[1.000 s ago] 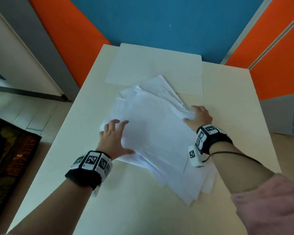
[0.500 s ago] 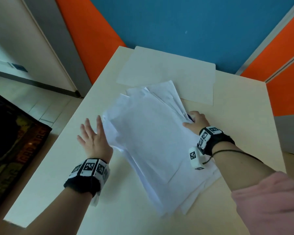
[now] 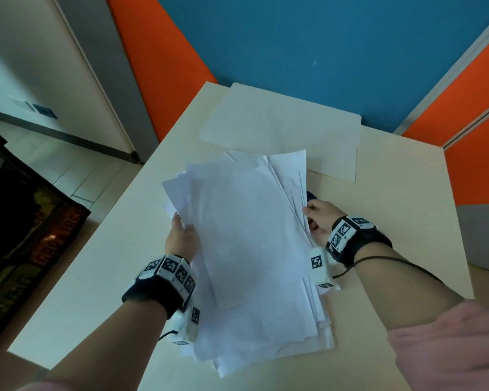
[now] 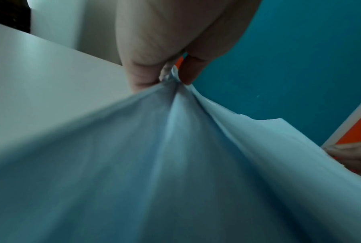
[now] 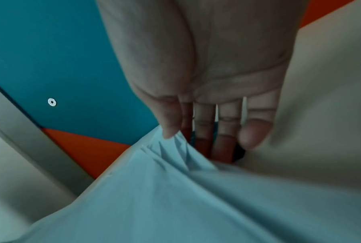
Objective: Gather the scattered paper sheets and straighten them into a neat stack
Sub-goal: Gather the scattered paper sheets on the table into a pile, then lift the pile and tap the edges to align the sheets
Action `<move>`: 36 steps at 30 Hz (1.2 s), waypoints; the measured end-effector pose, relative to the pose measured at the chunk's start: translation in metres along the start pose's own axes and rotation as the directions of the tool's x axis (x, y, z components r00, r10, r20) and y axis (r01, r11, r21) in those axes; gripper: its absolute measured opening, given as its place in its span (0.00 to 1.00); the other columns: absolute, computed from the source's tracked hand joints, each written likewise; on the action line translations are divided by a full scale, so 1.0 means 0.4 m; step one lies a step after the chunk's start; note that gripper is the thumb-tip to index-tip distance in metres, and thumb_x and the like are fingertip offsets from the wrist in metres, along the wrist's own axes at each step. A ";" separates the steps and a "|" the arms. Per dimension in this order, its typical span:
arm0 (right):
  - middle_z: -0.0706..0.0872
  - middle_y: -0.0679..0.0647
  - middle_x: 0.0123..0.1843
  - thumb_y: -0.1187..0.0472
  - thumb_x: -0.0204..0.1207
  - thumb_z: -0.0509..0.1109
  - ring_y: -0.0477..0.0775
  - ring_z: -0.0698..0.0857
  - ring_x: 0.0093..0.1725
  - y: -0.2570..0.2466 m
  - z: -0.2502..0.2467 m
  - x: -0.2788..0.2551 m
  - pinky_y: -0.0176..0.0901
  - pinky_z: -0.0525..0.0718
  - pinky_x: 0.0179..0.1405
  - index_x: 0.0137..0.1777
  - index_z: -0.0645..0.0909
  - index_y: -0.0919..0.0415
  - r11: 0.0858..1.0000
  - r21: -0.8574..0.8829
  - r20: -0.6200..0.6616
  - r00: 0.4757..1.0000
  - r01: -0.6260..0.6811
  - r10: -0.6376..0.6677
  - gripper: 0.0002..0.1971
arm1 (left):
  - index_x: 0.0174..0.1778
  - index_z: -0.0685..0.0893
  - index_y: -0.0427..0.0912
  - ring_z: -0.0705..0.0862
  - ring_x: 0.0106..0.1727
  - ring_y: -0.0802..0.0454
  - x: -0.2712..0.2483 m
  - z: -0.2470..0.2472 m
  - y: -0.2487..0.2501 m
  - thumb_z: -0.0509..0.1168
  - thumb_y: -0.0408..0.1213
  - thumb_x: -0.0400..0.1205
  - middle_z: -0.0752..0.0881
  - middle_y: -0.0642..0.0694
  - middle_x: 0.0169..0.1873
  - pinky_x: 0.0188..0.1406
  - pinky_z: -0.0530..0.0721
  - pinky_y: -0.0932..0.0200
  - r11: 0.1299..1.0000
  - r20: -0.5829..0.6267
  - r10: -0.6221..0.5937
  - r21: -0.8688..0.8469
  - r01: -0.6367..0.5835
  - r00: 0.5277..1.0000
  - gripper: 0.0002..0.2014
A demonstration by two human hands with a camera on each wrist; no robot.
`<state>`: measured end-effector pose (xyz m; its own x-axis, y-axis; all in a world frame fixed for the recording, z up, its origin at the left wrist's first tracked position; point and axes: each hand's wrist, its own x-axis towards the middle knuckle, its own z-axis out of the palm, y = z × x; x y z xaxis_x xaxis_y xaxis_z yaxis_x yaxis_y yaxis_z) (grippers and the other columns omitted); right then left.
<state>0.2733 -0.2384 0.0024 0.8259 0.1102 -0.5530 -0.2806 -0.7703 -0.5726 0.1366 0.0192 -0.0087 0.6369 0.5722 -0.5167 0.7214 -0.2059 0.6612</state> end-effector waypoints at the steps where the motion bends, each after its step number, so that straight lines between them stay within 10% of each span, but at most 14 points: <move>1: 0.71 0.54 0.29 0.58 0.82 0.58 0.54 0.71 0.29 -0.005 0.008 0.002 0.39 0.66 0.26 0.41 0.72 0.62 0.999 0.043 -0.052 0.998 0.023 -0.021 0.10 | 0.79 0.62 0.41 0.76 0.69 0.33 0.008 -0.002 -0.002 0.49 0.33 0.85 0.76 0.33 0.72 0.68 0.73 0.46 1.000 -0.009 0.018 -0.023 -0.018 1.000 0.24; 5: 0.64 0.56 0.27 0.64 0.80 0.58 0.53 0.63 0.26 -0.004 0.049 0.025 0.41 0.58 0.26 0.28 0.61 0.59 0.999 0.029 -0.175 0.984 0.028 -0.023 0.18 | 0.53 0.83 0.37 0.80 0.57 0.37 0.043 -0.027 0.012 0.52 0.40 0.86 0.83 0.35 0.57 0.57 0.74 0.54 0.995 -0.141 -0.045 -0.092 0.032 0.989 0.16; 11: 0.77 0.61 0.37 0.66 0.80 0.58 0.54 0.74 0.40 0.044 0.016 0.028 0.39 0.69 0.38 0.46 0.80 0.71 1.000 -0.004 -0.108 0.994 0.022 -0.022 0.10 | 0.29 0.81 0.35 0.77 0.33 0.43 0.100 -0.038 0.026 0.59 0.35 0.82 0.80 0.37 0.30 0.33 0.78 0.56 0.994 -0.099 -0.090 -0.072 0.083 0.991 0.16; 13: 0.76 0.67 0.37 0.66 0.80 0.57 0.54 0.72 0.40 0.030 0.023 0.032 0.40 0.65 0.34 0.43 0.76 0.74 0.998 -0.052 -0.092 0.994 0.047 -0.052 0.11 | 0.33 0.83 0.32 0.78 0.36 0.40 0.088 -0.023 0.053 0.56 0.33 0.83 0.80 0.34 0.31 0.33 0.77 0.55 0.998 -0.076 -0.068 -0.018 0.067 0.995 0.16; 15: 0.78 0.66 0.37 0.67 0.81 0.55 0.54 0.72 0.41 0.011 0.037 0.044 0.38 0.64 0.34 0.46 0.76 0.75 0.995 -0.072 -0.082 0.994 0.072 -0.078 0.11 | 0.52 0.83 0.25 0.82 0.53 0.33 0.075 -0.008 0.070 0.51 0.33 0.85 0.84 0.27 0.48 0.53 0.80 0.48 0.997 -0.076 -0.077 0.003 0.078 0.994 0.18; 19: 0.76 0.61 0.48 0.56 0.82 0.53 0.58 0.77 0.45 -0.009 0.035 0.070 0.42 0.71 0.41 0.50 0.73 0.62 0.990 -0.138 -0.177 0.984 -0.021 -0.004 0.11 | 0.75 0.65 0.30 0.70 0.72 0.33 0.057 -0.017 0.060 0.52 0.44 0.86 0.68 0.30 0.73 0.71 0.68 0.45 0.987 -0.265 -0.162 -0.019 0.162 0.951 0.26; 22: 0.78 0.63 0.57 0.38 0.73 0.63 0.60 0.81 0.51 -0.017 0.041 0.069 0.49 0.78 0.50 0.61 0.74 0.64 0.988 -0.050 -0.097 0.985 -0.146 0.141 0.30 | 0.72 0.65 0.26 0.75 0.68 0.34 0.036 -0.016 0.051 0.65 0.46 0.79 0.73 0.30 0.68 0.64 0.75 0.47 0.975 -0.180 -0.218 -0.073 0.208 0.959 0.33; 25: 0.70 0.61 0.77 0.47 0.66 0.78 0.62 0.74 0.73 -0.026 0.062 0.049 0.51 0.75 0.69 0.79 0.59 0.66 0.986 -0.007 -0.022 0.985 -0.169 0.169 0.47 | 0.70 0.70 0.28 0.81 0.64 0.36 0.039 -0.001 0.046 0.73 0.44 0.73 0.81 0.36 0.65 0.59 0.80 0.51 0.972 -0.027 -0.211 -0.114 0.207 0.977 0.35; 29: 0.83 0.59 0.66 0.53 0.57 0.82 0.61 0.82 0.64 -0.022 0.086 0.027 0.53 0.81 0.66 0.65 0.80 0.62 0.982 -0.069 -0.061 0.983 -0.178 0.173 0.34 | 0.65 0.78 0.40 0.80 0.62 0.36 0.033 0.003 0.037 0.73 0.46 0.71 0.76 0.37 0.65 0.67 0.79 0.46 0.982 -0.017 -0.185 -0.043 0.184 0.983 0.27; 36: 0.79 0.62 0.70 0.63 0.63 0.81 0.62 0.79 0.68 -0.025 0.085 -0.033 0.47 0.78 0.67 0.71 0.72 0.69 0.972 -0.028 -0.084 0.969 -0.235 0.232 0.36 | 0.72 0.69 0.31 0.82 0.62 0.34 0.002 0.019 0.020 0.76 0.20 0.66 0.80 0.35 0.64 0.61 0.82 0.42 0.872 0.151 -0.196 -0.425 0.243 0.969 0.38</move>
<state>0.2487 -0.2106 -0.0053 0.7766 -0.1248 -0.6175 -0.4530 -0.7918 -0.4097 0.1450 0.0119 -0.0080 0.5165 0.4746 -0.7127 0.6685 0.2966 0.6820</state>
